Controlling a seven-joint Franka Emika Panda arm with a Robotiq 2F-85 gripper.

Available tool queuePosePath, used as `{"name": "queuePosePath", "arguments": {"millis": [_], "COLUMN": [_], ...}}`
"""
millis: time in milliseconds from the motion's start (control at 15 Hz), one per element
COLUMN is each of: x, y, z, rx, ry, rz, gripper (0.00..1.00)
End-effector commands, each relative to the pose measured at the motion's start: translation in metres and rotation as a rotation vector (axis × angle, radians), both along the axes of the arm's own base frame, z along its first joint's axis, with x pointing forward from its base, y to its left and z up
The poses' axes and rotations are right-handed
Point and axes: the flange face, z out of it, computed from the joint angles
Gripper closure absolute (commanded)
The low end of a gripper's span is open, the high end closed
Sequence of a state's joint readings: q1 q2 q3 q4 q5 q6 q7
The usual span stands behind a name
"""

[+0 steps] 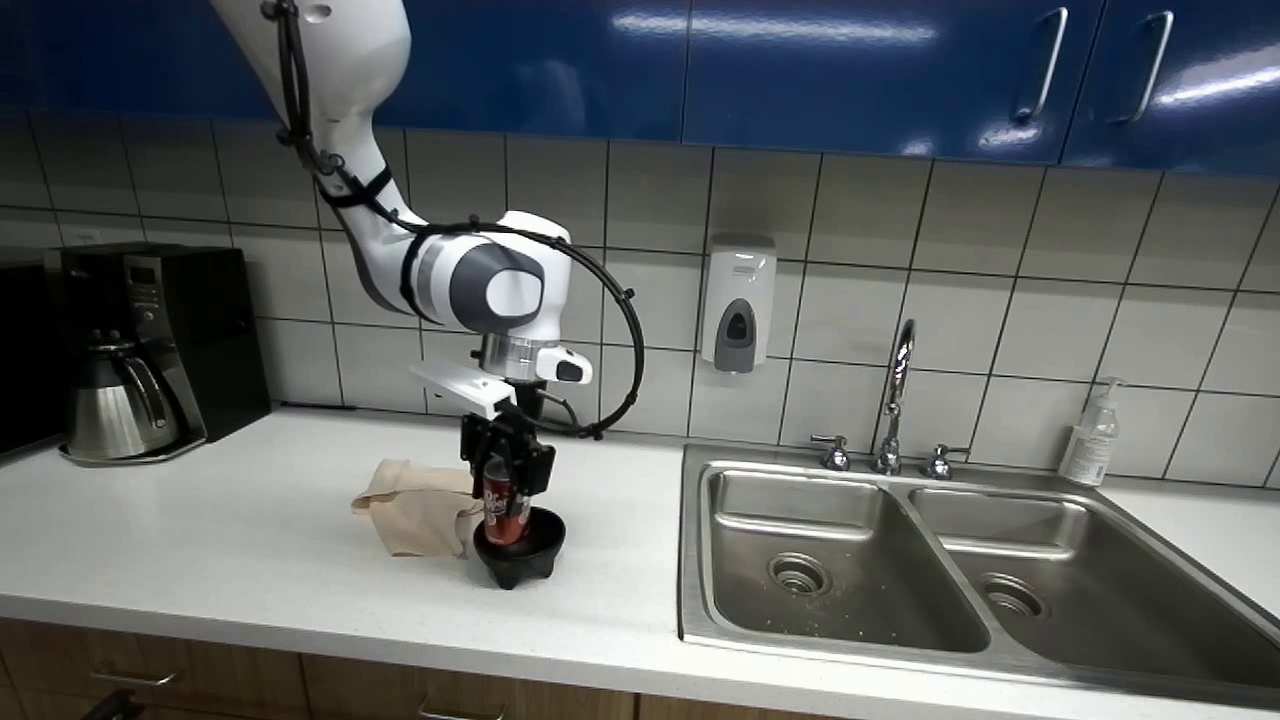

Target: Put the can in the bowl

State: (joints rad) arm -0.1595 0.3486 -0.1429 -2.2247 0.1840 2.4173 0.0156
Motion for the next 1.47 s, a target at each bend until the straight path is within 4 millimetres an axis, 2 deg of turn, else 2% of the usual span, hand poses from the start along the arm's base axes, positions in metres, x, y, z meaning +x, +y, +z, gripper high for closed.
{"name": "queuePosePath", "arguments": {"millis": [0,333,400,467,533,600,733,800,867,1000,1400], "x": [0.000,0.000,0.000,0.000,0.000,0.000,0.001,0.001,0.001,0.001,-0.005], "y": [-0.005,-0.005,-0.005,-0.005,-0.005,-0.005,-0.005,-0.005,-0.005,-0.004,0.011], "z": [0.001,-0.005,-0.006,-0.006,-0.006,-0.006,-0.006,-0.005,-0.005,-0.004,0.028], "rx": [-0.013,-0.014,-0.016,-0.016,-0.015,-0.015,-0.016,-0.016,-0.016,-0.017,-0.034], "ry": [-0.008,-0.003,-0.002,-0.001,-0.002,-0.003,-0.005,-0.006,-0.006,-0.006,-0.031], "rz": [0.000,-0.003,-0.003,-0.004,-0.004,-0.005,-0.005,-0.005,-0.005,-0.002,0.065], "gripper": [0.62,0.61,0.16,0.15,0.09,0.10,0.04,0.05,0.00,0.00,0.00]}}
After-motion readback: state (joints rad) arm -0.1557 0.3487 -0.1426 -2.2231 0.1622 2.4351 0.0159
